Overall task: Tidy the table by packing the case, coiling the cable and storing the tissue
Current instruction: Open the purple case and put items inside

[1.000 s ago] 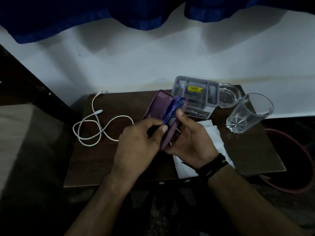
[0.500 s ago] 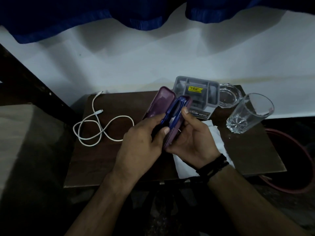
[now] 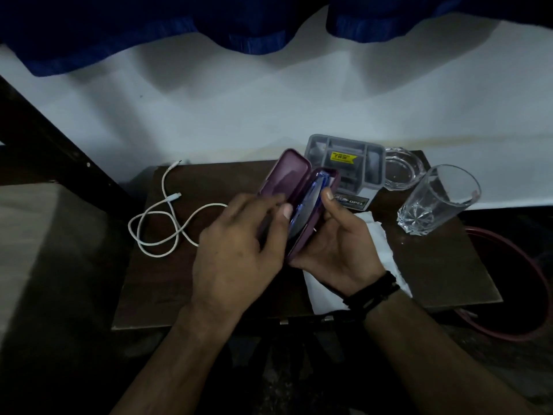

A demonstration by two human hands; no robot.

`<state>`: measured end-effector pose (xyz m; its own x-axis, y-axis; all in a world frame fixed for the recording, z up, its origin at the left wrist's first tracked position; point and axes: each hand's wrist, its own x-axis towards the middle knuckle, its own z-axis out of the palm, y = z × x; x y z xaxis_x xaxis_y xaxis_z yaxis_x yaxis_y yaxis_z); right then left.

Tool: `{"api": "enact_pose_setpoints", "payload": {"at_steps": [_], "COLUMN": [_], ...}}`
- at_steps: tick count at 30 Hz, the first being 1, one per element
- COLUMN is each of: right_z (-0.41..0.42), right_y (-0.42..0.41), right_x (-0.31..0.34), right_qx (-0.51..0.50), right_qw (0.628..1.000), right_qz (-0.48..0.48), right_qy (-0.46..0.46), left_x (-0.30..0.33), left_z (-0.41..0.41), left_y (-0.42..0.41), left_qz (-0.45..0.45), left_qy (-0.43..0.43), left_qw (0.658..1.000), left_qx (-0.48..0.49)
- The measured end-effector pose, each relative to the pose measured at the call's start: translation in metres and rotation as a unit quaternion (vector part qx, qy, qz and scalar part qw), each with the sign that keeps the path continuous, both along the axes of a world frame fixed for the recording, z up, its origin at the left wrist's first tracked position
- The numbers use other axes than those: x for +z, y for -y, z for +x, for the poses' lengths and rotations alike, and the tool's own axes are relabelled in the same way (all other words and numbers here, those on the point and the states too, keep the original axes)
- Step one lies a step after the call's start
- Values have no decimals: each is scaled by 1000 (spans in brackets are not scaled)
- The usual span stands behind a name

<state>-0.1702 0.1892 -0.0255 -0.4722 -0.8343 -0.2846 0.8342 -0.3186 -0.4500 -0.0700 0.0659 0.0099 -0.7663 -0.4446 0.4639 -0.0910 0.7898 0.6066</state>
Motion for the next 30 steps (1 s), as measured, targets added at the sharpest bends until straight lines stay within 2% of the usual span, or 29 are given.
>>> {"api": "enact_pose_setpoints", "payload": {"at_steps": [2, 3, 4, 6, 7, 8, 13, 17, 22, 25, 30], "right_z": [-1, -2, -2, -2, -1, -1, 1, 3, 3, 2, 0], "right_y": [-1, -1, -1, -1, 0, 1, 4, 4, 7, 6, 6], "right_x": [-1, -3, -3, -3, -2, 0, 3, 5, 2, 2, -2], "right_qx": [-1, -2, -1, 1, 0, -7, -58, -71, -67, -80, -93], "right_qw": [1000, 1000, 1000, 1000, 1000, 1000, 997, 992, 951, 943, 939], "right_qz": [-6, -3, -3, -9, -9, 0, 39, 72, 256, 286, 297], "right_qy": [9, 10, 8, 4, 2, 3, -29, -71, -161, -146, -150], "left_x": [0, -1, -4, -8, -10, -12, -23, -34, -35, -38, -43], "left_z": [0, -1, -2, -4, -5, -5, -6, -7, -9, -8, -9], "left_y": [7, 10, 12, 12, 11, 9, 0, 2, 6, 8, 10], "left_qz": [-13, -1, 37, 173, 235, 260, 137, 110, 6, -12, -20], "left_qy": [-50, -45, -19, 72, 98, 102, 102, 132, 122, 145, 135], "left_qw": [998, 998, 998, 981, 967, 960, 979, 978, 986, 982, 984], "left_qx": [30, 44, 53, 45, 17, -21, -109, -119, -116, -120, -119]}}
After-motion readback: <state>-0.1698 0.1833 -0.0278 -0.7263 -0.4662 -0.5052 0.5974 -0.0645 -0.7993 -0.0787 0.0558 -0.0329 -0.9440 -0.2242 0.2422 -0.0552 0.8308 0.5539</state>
